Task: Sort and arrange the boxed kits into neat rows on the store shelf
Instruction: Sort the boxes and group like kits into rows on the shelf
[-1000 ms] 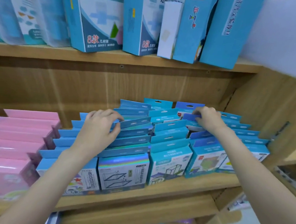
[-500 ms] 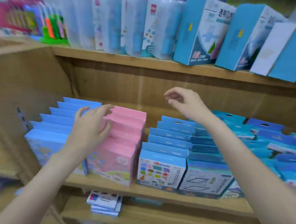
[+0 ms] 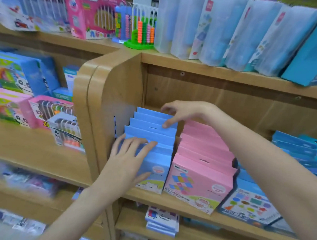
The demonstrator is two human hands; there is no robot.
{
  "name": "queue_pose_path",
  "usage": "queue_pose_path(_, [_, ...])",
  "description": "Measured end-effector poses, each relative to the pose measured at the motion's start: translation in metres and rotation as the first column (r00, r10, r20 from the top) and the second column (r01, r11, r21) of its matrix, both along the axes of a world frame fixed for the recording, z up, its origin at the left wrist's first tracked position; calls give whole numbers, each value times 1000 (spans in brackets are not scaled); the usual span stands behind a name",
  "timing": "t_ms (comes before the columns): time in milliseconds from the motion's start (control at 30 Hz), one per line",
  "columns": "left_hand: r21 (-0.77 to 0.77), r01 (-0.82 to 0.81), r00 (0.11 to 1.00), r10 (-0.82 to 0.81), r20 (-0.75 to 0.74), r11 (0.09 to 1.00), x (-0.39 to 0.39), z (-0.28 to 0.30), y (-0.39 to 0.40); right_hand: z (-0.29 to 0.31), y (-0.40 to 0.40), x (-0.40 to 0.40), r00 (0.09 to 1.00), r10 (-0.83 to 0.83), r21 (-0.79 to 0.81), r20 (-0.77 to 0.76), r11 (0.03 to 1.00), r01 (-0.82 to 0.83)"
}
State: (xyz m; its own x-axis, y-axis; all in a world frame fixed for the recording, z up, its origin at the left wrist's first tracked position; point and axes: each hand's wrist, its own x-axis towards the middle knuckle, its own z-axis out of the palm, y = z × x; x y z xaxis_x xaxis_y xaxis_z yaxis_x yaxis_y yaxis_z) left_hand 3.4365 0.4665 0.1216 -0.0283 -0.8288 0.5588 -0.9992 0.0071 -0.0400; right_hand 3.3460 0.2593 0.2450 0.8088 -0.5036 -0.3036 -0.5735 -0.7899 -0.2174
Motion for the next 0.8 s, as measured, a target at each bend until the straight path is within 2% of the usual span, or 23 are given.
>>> queue_pose_path(100, [38, -30, 1000, 29, 7, 999, 2, -5, -5, 1, 0, 14, 987, 42, 31, -158, 999, -38])
queue_pose_path(167, [33, -21, 1000, 21, 0, 999, 3, -7, -6, -3, 1, 21, 978, 61, 40, -200, 998, -54])
queue_pose_path(300, [41, -37, 998, 35, 45, 998, 2, -12, -3, -11, -3, 26, 978, 68, 104, -197, 993, -48])
queue_pose_path(533, [-66, -72, 996, 74, 42, 995, -25, -55, 16, -11, -2, 23, 978, 80, 176, -190, 983, -47])
queue_pose_path(800, [-68, -4, 997, 9, 75, 998, -14, -47, 16, -12, 1, 22, 979, 105, 244, -174, 968, -61])
